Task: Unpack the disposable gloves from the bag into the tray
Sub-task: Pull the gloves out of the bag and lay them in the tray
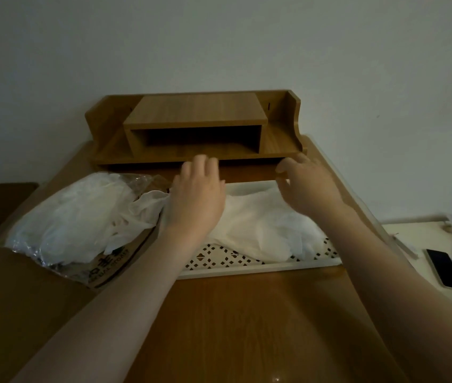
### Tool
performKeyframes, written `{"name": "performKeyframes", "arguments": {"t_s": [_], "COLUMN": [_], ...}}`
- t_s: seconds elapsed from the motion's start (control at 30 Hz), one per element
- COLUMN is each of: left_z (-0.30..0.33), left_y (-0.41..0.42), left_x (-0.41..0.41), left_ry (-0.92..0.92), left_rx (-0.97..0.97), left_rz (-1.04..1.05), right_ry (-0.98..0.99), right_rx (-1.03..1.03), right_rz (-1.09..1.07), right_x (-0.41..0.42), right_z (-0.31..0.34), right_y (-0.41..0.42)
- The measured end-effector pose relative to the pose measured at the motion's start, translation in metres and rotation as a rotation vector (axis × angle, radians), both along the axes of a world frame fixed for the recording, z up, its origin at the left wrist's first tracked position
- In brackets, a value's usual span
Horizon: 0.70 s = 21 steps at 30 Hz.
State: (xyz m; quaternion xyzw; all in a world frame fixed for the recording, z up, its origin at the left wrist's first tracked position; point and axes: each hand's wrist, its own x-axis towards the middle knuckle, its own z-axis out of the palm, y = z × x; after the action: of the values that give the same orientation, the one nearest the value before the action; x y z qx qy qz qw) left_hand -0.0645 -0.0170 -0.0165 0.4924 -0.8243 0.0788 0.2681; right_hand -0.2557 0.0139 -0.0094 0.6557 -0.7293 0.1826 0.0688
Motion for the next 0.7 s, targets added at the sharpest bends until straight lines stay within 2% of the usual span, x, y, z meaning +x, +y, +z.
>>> {"name": "performKeyframes", "arguments": {"t_s": [0.07, 0.13, 0.17, 0.23, 0.3, 0.37, 0.5, 0.57, 0.63, 0.7], "left_z": [0.001, -0.01, -0.019, -0.039, -0.049, -0.05, -0.049, -0.046, -0.038, -0.025], "left_y": [0.008, 0.009, 0.005, -0.002, -0.007, -0.009, -0.013, -0.007, 0.007, 0.024], "left_x": [-0.016, -0.023, -0.021, -0.011, 0.001, 0.011, 0.024, 0.028, 0.032, 0.039], "left_ry": [0.106, 0.111, 0.049, -0.18, -0.313, -0.313, -0.255, -0.227, -0.185, -0.124], "left_rx": [0.178, 0.485, 0.574, 0.587, 0.572, 0.634, 0.723, 0.74, 0.72, 0.637], "left_rz": [-0.201, -0.276, -0.259, -0.174, -0.108, -0.056, 0.055, 0.035, -0.038, -0.139], "right_ry": [-0.066, -0.03, 0.027, 0.129, 0.181, 0.199, 0.114, 0.086, 0.051, -0.024], "right_rx": [0.02, 0.203, 0.311, 0.502, 0.548, 0.547, 0.57, 0.564, 0.443, 0.201], "right_rz": [0.222, 0.342, 0.332, 0.241, 0.167, 0.122, 0.058, 0.017, 0.024, 0.129], "right_x": [0.023, 0.043, 0.048, 0.045, 0.034, 0.024, 0.012, 0.018, 0.033, 0.052], "right_z": [-0.002, -0.016, -0.025, -0.039, -0.044, -0.047, -0.05, -0.045, -0.033, -0.017], "right_y": [0.006, 0.009, 0.01, 0.014, 0.017, 0.019, 0.022, 0.024, 0.027, 0.032]}}
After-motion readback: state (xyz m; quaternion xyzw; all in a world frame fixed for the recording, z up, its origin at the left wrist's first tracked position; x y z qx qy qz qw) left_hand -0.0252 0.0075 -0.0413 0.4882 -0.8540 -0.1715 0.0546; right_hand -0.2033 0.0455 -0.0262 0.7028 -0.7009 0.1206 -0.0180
